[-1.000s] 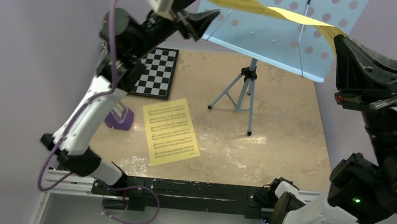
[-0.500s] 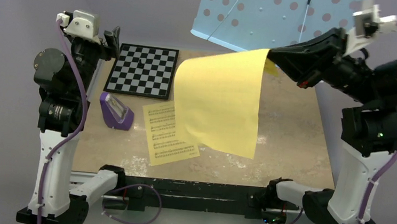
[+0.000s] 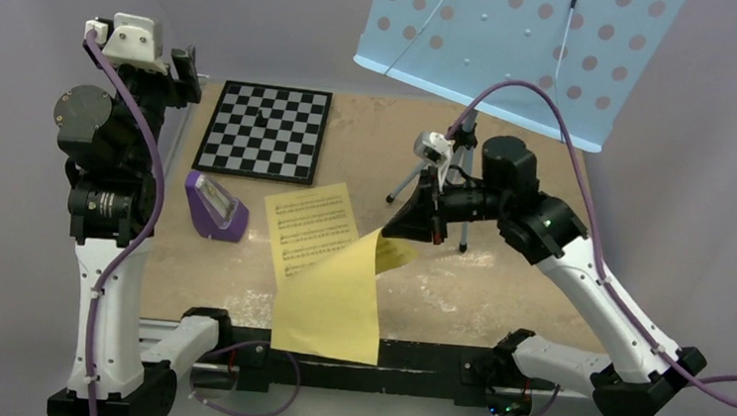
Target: Pack up the instrument practice props
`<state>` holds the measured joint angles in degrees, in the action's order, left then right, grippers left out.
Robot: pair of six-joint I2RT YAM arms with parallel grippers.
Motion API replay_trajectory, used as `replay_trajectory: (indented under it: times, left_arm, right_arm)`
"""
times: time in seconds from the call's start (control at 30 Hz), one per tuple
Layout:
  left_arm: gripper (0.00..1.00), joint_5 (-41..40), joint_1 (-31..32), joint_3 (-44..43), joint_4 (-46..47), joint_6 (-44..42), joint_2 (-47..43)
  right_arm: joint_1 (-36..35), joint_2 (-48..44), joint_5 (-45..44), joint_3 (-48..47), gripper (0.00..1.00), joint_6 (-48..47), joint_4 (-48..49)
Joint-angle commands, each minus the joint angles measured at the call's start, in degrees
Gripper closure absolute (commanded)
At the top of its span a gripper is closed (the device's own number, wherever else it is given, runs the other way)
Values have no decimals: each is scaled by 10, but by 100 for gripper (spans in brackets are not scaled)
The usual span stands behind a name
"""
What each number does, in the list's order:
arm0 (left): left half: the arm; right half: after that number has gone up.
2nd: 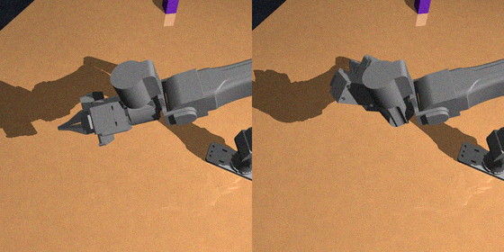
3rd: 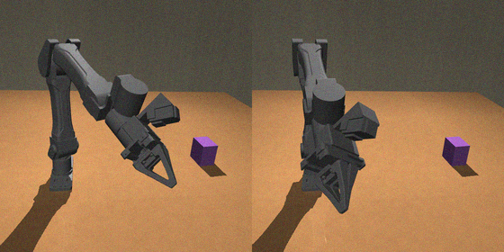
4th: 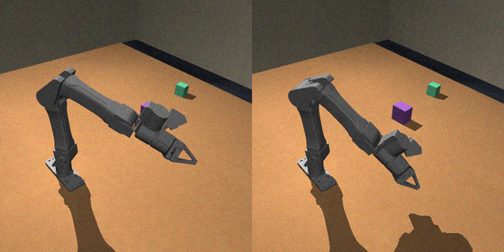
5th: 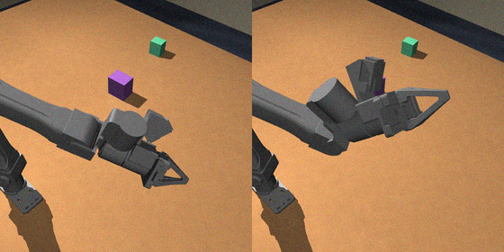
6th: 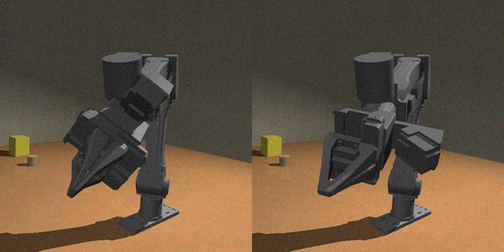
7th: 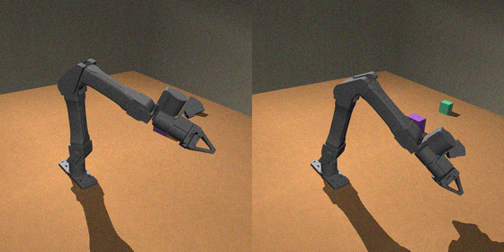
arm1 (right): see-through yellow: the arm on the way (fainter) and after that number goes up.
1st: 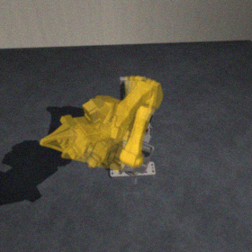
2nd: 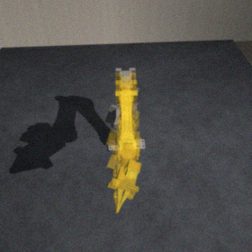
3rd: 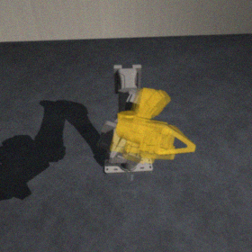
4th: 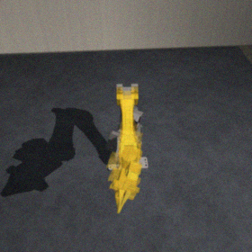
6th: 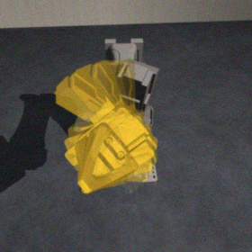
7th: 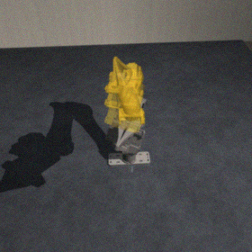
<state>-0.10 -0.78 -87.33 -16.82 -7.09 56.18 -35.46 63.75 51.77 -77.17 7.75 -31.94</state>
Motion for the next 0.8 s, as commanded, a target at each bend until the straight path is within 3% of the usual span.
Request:
replay_trajectory:
  times: [0.0,0.33,0.57,0.77]
  left_arm:
    - [29,-2,-14,-6,7,4,5]
    - [29,36,-15,37,-4,31,-3]
    - [29,49,-15,55,-16,40,-22]
    - [30,51,-15,74,-28,16,-40]
  right_arm:
    - [-34,-1,-37,82,100,116,84]
    - [-59,46,-139,238,100,260,165]
    - [-55,139,-164,202,100,335,146]
    - [-25,250,-146,145,100,425,213]
